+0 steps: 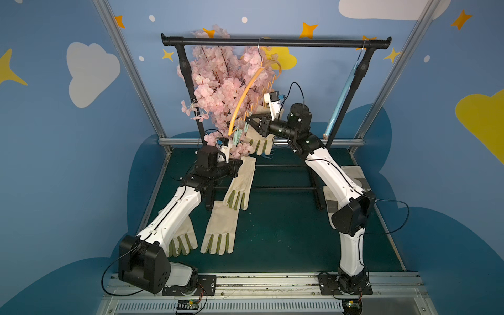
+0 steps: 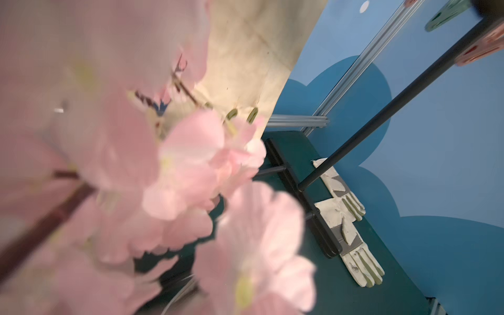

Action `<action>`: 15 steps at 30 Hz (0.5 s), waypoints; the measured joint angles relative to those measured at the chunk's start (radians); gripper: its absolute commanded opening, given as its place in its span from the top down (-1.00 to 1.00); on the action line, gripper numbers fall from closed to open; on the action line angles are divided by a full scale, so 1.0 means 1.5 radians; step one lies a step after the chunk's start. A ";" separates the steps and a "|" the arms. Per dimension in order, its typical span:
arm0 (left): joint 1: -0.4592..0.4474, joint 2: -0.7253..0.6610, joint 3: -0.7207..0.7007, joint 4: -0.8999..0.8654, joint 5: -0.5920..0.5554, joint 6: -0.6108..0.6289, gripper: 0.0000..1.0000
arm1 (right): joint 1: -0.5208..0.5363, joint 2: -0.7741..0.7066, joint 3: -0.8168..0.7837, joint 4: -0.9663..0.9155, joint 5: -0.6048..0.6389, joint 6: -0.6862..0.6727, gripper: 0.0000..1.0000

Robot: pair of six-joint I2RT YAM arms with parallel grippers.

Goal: Clip the gloves onto a hanger to dry
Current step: Clamp the glove onto the hanger.

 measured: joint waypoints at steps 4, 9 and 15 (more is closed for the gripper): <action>0.020 0.022 0.060 0.011 0.050 0.001 0.94 | 0.000 0.000 0.000 0.000 -0.001 0.001 0.53; 0.040 0.045 0.116 0.019 0.088 0.000 0.94 | 0.003 0.000 0.000 0.001 -0.002 0.002 0.53; 0.060 0.072 0.156 0.023 0.122 -0.002 0.94 | 0.003 0.000 0.000 0.000 -0.002 0.002 0.54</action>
